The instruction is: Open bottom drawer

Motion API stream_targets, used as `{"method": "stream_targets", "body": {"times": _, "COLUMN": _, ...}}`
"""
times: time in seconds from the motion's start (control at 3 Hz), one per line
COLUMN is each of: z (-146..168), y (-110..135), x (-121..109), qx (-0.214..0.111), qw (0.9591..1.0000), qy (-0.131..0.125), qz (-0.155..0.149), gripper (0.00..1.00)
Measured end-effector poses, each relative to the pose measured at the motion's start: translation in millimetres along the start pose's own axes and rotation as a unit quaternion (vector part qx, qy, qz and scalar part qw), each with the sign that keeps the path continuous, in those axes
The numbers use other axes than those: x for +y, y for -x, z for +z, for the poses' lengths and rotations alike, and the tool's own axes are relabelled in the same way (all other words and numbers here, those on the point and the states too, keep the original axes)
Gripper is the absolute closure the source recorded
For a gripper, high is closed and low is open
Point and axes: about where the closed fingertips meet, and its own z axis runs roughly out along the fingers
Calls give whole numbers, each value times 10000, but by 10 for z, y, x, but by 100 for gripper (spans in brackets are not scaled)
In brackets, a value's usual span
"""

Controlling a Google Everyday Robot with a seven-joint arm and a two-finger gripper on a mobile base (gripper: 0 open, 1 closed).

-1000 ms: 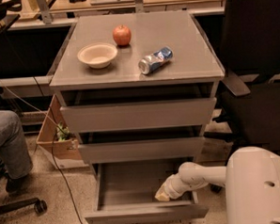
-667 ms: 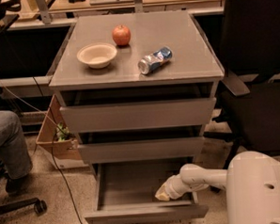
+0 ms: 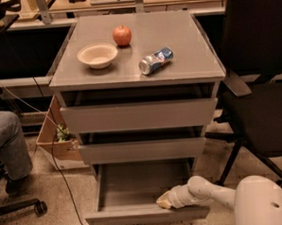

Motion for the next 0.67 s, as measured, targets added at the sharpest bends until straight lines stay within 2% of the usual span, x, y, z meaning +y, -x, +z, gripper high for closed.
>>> {"method": "stream_targets", "body": {"times": 0.33, "z": 157, "y": -177, "x": 32, "qx": 99, "qw": 9976, "qy": 446, "qz": 514, "gripper": 100}}
{"method": "stream_targets", "body": {"times": 0.67, "z": 114, "y": -227, "x": 125, "qx": 317, "qw": 9944, "qy": 697, "qz": 727, "gripper": 100}}
